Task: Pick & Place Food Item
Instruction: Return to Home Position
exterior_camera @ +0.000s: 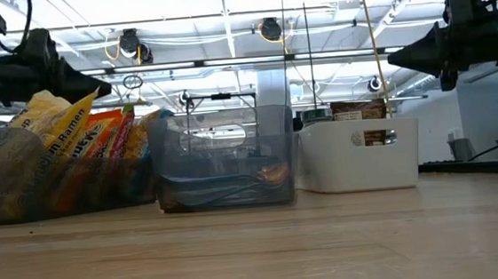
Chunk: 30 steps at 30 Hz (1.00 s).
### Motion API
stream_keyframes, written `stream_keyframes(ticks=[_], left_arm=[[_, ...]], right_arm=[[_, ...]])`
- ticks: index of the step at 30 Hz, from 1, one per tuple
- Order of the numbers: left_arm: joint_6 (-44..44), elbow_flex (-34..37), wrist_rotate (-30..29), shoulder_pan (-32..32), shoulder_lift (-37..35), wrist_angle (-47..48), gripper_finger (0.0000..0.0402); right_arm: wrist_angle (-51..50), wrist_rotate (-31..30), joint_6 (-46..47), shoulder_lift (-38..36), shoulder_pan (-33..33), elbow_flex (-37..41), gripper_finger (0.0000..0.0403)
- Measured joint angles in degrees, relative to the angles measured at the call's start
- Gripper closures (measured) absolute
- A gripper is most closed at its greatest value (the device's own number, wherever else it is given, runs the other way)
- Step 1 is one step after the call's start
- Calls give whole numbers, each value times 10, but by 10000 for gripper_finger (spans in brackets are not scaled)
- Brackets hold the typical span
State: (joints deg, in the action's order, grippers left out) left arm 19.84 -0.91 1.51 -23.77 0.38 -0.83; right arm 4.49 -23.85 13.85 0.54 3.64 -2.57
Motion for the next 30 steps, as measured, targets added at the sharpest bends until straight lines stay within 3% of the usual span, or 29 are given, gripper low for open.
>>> stream_keyframes(ticks=[5,9,15,22,30], left_arm=[[-25,-2,-45,0,11,3,360],[-49,-2,-50,0,12,3,360],[-56,-3,-24,0,12,5,360],[23,-1,28,0,12,2,360],[11,-1,33,0,12,-1,360]], right_arm=[[-3,-2,-14,0,0,0,403],[-4,-1,-78,0,0,1,403],[3,-1,-131,0,0,1,403],[17,-1,-131,0,0,1,403],[18,-1,-131,0,0,1,403]])
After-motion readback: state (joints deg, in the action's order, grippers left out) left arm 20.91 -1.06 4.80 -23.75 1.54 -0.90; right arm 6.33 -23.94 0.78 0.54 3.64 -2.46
